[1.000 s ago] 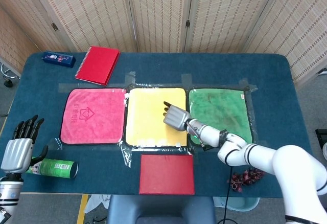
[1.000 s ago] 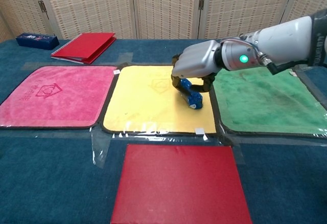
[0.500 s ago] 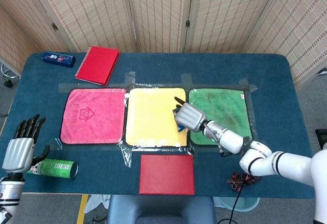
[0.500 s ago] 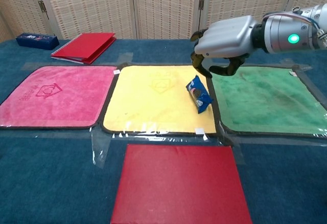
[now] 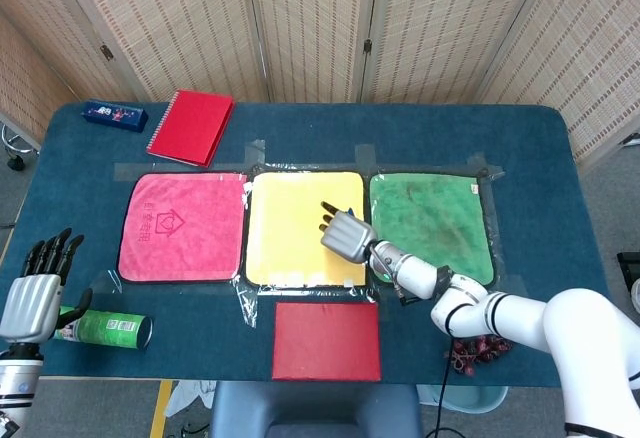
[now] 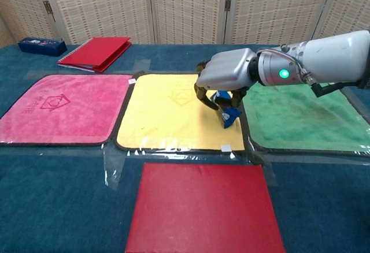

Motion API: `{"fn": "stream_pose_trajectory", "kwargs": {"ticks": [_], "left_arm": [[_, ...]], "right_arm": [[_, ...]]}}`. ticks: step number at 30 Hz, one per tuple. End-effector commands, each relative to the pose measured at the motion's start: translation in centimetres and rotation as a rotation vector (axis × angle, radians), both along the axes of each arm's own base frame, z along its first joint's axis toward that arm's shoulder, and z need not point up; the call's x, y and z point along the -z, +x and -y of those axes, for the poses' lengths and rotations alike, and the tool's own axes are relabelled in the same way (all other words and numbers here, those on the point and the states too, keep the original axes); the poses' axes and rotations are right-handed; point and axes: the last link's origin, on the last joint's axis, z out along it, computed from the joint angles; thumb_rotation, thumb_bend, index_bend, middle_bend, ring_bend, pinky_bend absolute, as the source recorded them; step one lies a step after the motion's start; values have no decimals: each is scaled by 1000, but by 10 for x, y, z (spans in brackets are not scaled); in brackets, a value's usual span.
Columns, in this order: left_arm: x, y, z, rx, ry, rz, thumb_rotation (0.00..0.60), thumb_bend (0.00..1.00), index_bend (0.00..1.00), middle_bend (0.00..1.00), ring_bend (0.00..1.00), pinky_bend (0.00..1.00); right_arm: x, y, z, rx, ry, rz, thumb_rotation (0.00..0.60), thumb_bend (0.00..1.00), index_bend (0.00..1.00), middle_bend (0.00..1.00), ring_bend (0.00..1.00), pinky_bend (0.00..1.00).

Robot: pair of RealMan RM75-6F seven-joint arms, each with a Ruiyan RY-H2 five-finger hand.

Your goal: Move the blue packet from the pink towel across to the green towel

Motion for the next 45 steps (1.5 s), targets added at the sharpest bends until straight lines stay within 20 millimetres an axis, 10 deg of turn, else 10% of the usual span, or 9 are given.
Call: {"fn": "stream_pose_trajectory", "kwargs": {"ticks": [1,13,29,37,45], "left_arm": [[0,0,0,0,0,2,600,447,0,0,0,0],[0,-1,2,-1,3,7,600,447,0,0,0,0],[4,5,-3,23,-6,10,600,447,0,0,0,0],[4,8,-2,29,-2,13,600,447,0,0,0,0],[1,6,2,16,2,7,600,447,0,0,0,0]], "right_arm": [[2,-4,1,6,2,-17,600,682,498,289,188,34],[-7,-32,2,51,-14,-58,600,684,498,306,187,34],[-78,-97,-20,155,-82,-92,600,684,498,323,195,34],[-96,-80,-23,116,-113,4,600,685,472,314,204,34],[-65,-66,-22,110,-60,13,600,685,178,125,182,34]]}}
